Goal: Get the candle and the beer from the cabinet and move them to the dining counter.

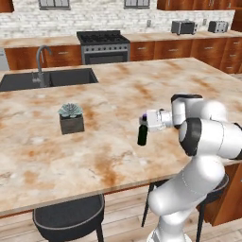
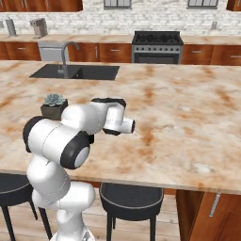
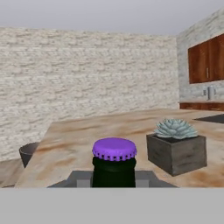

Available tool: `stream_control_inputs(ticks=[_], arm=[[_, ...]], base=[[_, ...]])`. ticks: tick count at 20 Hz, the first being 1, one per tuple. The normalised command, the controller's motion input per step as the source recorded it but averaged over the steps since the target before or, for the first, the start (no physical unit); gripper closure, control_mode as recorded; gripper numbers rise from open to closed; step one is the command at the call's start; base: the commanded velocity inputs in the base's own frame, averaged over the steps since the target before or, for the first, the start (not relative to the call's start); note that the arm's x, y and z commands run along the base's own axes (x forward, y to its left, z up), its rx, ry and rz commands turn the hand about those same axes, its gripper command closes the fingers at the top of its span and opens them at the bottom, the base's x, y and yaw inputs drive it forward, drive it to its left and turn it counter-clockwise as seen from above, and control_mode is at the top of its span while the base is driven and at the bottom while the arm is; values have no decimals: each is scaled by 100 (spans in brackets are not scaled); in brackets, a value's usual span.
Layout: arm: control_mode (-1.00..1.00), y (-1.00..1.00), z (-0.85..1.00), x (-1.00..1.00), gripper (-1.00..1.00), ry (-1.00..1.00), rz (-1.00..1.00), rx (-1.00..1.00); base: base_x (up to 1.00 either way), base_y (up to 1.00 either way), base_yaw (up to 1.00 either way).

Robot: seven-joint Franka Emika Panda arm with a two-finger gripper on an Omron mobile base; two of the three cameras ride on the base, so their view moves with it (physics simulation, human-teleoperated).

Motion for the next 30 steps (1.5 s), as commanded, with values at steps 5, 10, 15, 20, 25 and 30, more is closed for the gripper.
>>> stream_control_inputs(ticks=[5, 10, 15, 20, 25, 30], arm=[[-100, 11, -31, 8, 100, 0, 0, 0], [-100, 13, -32, 9, 100, 0, 0, 0], [-100, 15, -36, 13, 100, 0, 0, 0], [-100, 18, -34, 17, 100, 0, 0, -2], [-100, 13, -31, 18, 100, 0, 0, -1], [-100, 0, -2, 2, 100, 0, 0, 0]], base=[[0, 0, 0], [0, 0, 0], [0, 0, 0], [0, 0, 0], [0, 0, 0], [0, 0, 0]])
